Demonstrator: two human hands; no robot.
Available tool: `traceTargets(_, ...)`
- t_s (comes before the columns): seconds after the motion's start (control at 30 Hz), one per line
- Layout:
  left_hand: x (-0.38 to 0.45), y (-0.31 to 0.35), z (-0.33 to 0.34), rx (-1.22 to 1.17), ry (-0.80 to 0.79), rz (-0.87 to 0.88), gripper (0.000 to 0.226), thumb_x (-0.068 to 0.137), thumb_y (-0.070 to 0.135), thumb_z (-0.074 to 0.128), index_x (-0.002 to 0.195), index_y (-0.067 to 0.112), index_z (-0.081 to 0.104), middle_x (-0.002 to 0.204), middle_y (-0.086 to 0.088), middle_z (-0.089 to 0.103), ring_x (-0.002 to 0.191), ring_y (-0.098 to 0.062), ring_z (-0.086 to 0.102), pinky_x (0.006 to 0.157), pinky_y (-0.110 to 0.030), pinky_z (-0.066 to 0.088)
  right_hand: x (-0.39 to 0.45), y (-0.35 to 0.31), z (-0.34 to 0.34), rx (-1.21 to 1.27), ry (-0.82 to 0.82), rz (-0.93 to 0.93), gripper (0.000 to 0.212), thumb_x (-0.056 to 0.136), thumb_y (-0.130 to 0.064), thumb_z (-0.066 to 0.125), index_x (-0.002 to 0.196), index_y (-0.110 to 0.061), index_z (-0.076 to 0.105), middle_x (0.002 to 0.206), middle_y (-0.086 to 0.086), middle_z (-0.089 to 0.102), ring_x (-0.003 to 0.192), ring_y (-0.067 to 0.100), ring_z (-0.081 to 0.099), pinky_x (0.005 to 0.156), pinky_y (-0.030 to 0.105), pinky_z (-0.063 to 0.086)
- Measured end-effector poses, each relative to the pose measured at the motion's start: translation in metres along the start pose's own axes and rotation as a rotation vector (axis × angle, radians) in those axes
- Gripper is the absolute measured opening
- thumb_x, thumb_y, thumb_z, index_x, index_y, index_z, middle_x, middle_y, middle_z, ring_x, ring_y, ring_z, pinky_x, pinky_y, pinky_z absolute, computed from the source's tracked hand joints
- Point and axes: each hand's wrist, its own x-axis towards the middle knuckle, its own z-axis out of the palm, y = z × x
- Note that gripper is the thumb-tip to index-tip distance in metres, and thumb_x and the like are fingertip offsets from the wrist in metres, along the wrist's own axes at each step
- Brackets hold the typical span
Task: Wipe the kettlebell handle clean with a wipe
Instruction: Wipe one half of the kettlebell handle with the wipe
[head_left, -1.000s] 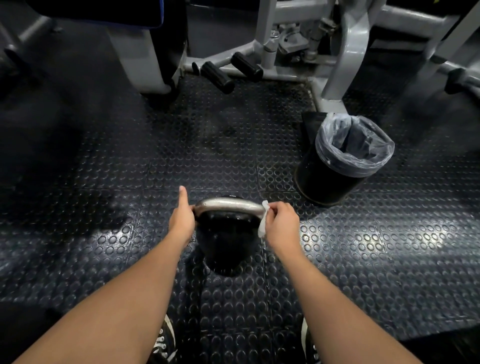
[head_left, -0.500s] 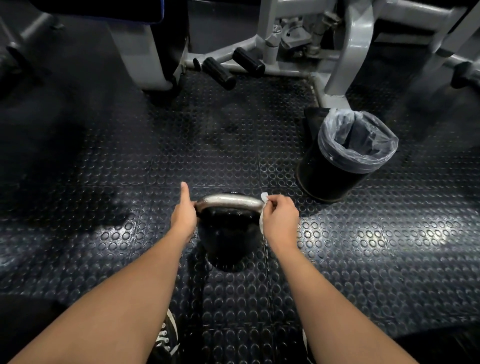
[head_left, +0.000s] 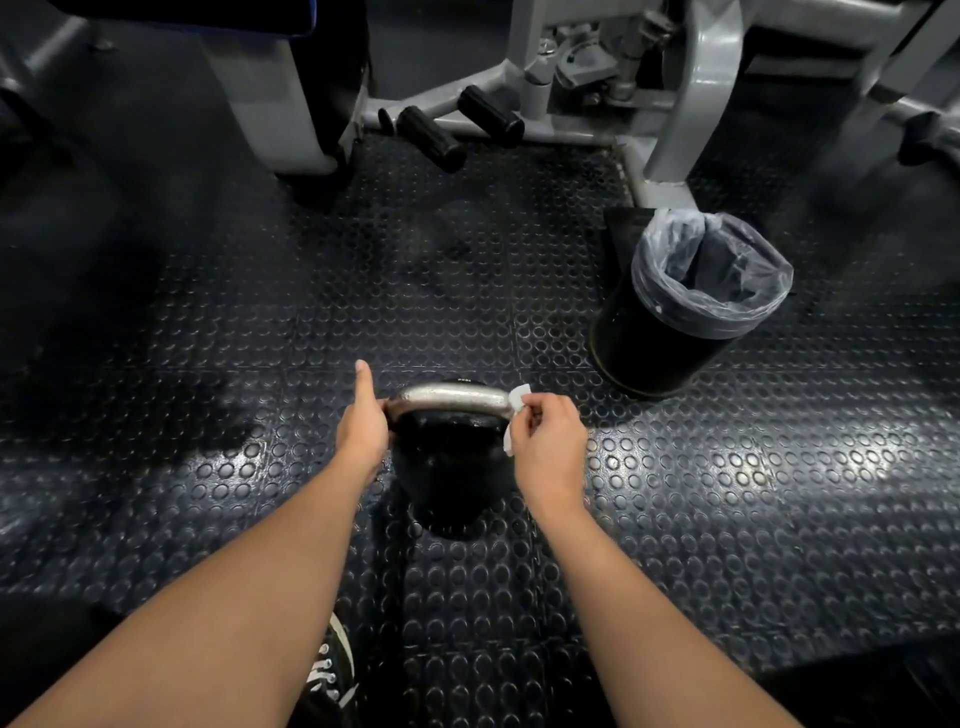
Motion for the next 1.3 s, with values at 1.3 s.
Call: traceTargets(1.3, 0.021, -0.011, -0.004, -0.01, -0.045, -0.001, 0.133, 0.043, 0.122, 0.025, 0.114, 0.024, 0.082, 0.122, -0.008, 0.078, 0.121, -0.031, 0.07, 0.121, -0.055, 0.041, 0.013, 0.014, 0.003, 0.136, 0.018, 0.141, 0.01, 0.09, -0.016, 0.061, 0.088, -0.026, 0.061, 0.089, -0.008, 0.062, 0.083, 0.009, 0.061, 0.073, 0.022, 0.051)
